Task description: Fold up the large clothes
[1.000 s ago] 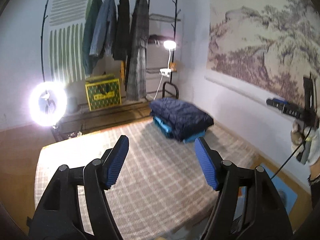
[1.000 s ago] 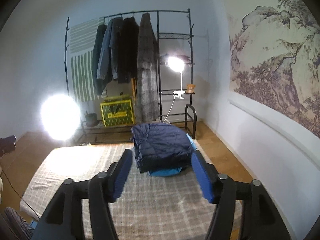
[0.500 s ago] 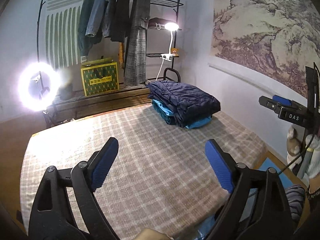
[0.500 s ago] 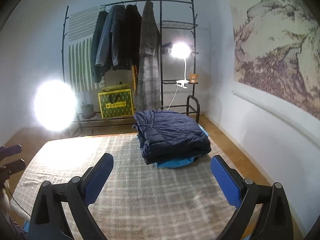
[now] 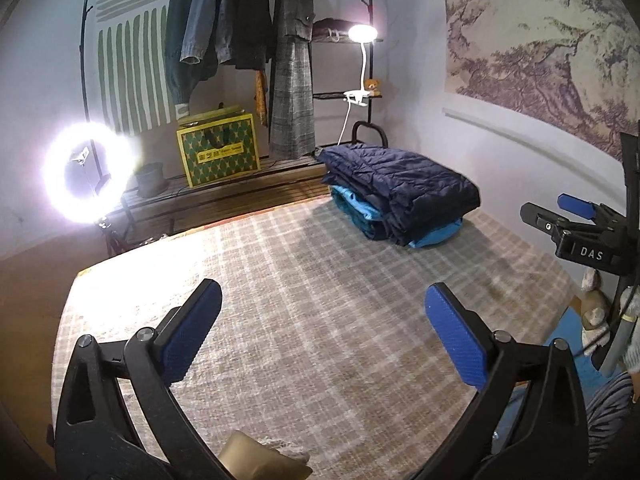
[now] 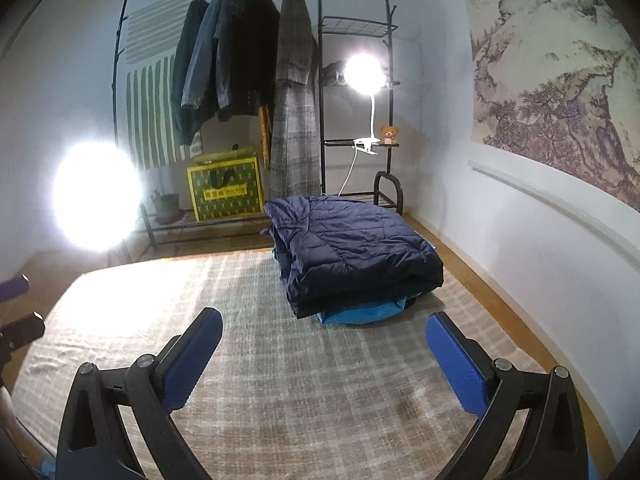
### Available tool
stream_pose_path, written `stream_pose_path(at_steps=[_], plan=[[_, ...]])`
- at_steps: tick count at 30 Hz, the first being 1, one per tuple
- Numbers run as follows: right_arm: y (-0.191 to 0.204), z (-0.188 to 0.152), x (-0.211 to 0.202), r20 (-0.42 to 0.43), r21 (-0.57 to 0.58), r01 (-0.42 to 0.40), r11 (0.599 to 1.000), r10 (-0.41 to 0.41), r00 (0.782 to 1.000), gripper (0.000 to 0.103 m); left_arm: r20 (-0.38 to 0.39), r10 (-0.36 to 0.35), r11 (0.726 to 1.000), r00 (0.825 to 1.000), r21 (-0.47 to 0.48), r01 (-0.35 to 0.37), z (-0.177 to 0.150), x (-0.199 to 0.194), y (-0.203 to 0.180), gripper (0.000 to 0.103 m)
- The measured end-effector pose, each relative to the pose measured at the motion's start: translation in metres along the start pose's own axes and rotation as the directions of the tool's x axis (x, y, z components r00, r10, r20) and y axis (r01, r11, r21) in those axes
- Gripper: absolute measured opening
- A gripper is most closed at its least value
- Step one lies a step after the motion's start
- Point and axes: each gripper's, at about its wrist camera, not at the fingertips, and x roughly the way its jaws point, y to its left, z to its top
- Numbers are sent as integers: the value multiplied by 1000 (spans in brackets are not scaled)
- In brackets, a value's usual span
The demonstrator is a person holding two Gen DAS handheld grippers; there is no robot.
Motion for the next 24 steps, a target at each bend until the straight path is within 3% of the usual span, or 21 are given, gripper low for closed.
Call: stream_pose_path(at_steps=[12,24], plan=[[12,-14,27,-25,-2,-3,1000,3,1000,103,-37,4,1000,999,-30,-5,-4,24,5,103],[14,-16,26,-28,7,12,1000,-12,1000,103,-39,1,1000,999,-27,-2,-6,26,4,103]])
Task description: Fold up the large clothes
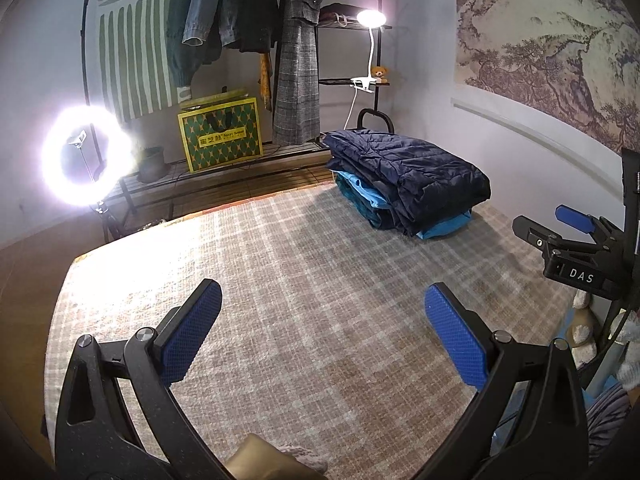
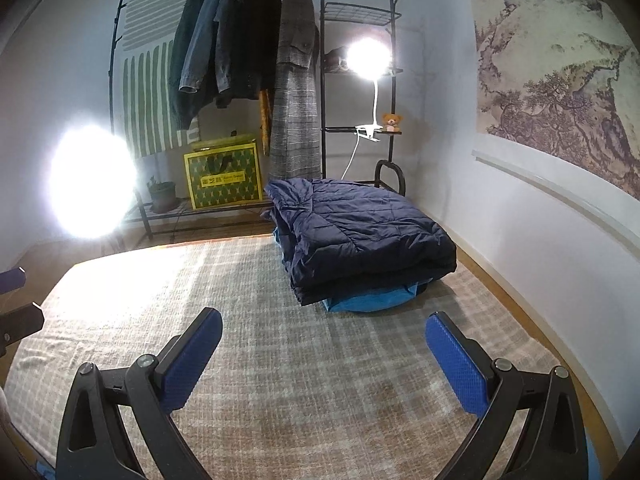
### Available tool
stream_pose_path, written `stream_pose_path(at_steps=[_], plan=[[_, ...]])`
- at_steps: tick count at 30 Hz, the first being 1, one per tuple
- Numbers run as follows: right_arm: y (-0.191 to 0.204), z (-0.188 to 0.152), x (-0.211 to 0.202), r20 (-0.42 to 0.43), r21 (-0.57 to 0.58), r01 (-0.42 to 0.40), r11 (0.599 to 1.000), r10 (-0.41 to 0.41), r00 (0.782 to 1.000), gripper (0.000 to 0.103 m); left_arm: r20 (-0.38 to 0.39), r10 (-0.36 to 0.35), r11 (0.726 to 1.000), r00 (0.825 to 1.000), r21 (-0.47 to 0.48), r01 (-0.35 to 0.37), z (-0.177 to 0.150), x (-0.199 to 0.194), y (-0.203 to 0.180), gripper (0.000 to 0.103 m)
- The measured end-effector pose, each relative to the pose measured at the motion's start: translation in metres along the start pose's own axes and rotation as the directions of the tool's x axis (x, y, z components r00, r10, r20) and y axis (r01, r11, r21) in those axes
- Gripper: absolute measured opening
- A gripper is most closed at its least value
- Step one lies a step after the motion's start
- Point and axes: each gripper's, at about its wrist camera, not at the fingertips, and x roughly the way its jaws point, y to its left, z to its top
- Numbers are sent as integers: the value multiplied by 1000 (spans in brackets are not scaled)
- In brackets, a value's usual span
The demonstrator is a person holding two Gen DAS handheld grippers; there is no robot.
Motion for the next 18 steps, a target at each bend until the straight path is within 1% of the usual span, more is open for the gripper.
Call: stream_pose_path(at_steps=[18], plan=[[1,0,2,0,21,1,1000,-1,1000,103,7,0,1000,1000,1,0,-1,-2,-1,103]])
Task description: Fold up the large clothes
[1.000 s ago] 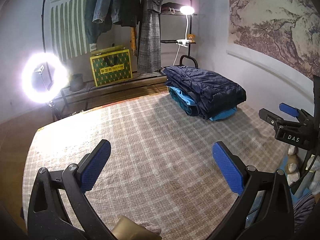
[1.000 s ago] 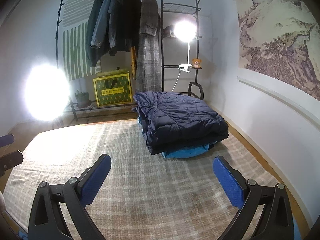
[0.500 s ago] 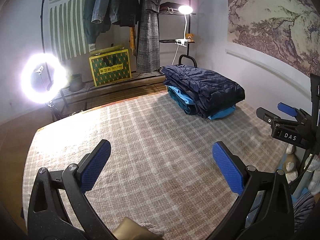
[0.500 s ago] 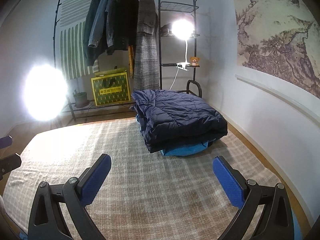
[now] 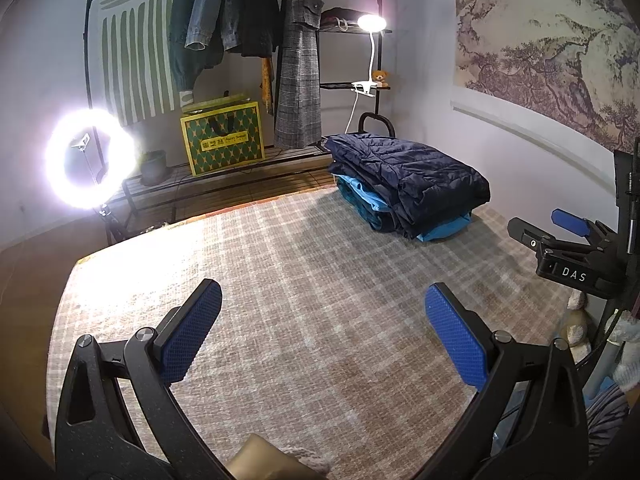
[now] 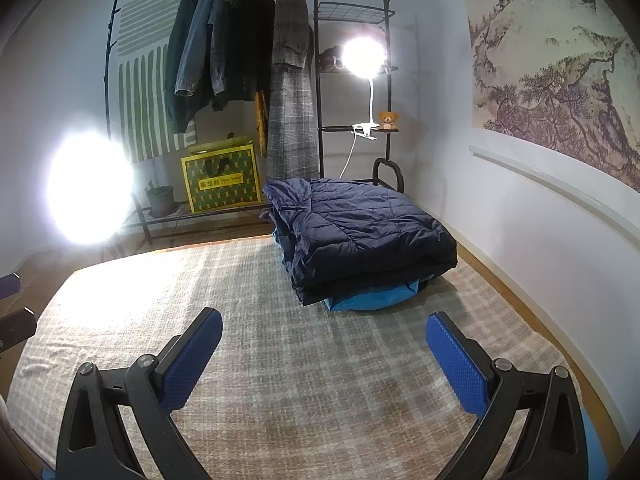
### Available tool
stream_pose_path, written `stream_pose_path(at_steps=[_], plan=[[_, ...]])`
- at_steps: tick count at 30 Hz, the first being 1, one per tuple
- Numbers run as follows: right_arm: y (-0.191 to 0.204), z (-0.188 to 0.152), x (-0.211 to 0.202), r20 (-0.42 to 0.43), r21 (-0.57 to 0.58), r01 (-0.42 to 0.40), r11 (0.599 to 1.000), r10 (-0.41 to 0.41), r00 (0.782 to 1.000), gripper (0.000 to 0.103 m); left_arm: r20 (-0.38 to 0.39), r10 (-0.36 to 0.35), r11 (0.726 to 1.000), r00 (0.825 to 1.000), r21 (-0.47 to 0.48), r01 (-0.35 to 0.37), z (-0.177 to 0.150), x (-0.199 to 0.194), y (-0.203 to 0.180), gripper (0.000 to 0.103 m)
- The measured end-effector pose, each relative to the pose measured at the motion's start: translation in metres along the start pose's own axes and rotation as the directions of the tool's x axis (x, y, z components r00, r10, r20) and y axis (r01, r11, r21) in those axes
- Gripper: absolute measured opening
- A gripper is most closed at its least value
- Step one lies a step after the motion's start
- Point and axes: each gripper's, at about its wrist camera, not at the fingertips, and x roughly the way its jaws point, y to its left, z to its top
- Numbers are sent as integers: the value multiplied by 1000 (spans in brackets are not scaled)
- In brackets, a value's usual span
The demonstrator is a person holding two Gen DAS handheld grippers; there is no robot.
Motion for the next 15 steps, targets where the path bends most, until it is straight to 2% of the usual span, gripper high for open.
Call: stream_pose_path(at_steps=[15], plan=[[3,-2,0,-3,2,-3,1000,3,1000,103,-3,1,1000,1000,0,-1,0,0,-1,103]])
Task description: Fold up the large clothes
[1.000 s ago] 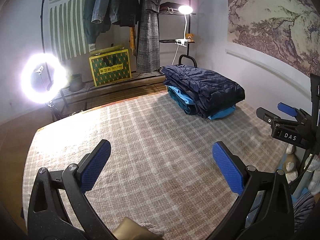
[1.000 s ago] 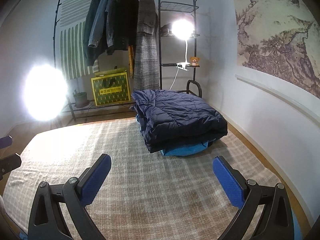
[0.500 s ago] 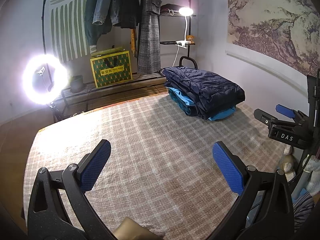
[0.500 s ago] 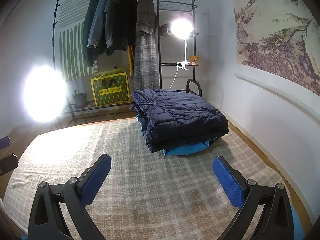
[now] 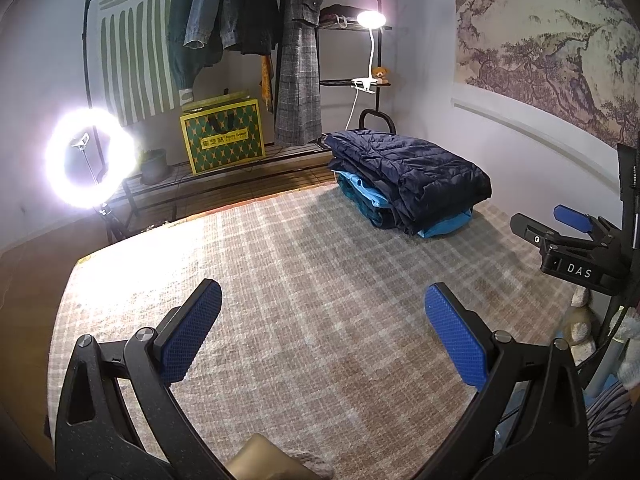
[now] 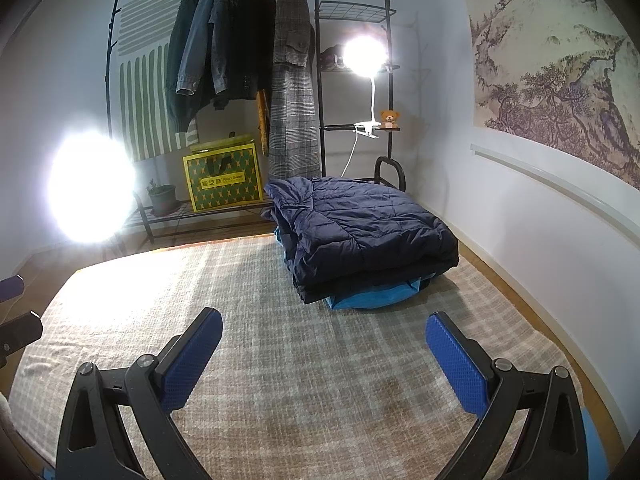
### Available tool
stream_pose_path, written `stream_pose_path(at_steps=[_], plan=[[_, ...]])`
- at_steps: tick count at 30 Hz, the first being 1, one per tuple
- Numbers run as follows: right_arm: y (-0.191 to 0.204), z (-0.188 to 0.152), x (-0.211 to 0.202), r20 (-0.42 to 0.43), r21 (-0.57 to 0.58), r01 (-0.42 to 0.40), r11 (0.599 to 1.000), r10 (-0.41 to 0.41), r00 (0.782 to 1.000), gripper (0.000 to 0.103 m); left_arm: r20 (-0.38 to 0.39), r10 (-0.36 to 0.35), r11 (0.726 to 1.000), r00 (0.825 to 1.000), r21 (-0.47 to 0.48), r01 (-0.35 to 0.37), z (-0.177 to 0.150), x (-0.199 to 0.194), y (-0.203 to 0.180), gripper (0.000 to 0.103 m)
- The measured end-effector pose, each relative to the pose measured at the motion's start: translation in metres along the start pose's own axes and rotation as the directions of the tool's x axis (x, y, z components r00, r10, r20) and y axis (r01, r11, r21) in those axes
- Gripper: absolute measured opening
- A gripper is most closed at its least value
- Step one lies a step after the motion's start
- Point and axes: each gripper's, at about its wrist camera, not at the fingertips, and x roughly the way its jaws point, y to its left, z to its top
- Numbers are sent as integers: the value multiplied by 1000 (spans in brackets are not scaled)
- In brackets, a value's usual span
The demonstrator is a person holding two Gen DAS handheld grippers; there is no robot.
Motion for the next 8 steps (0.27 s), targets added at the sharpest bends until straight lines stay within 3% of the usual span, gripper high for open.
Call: stream_pose_path(at_steps=[8], plan=[[0,-2,3,-10,-7,-10,1000,10,1000,103,20,28,1000,999,-1,-28,-5,-4,8,103]])
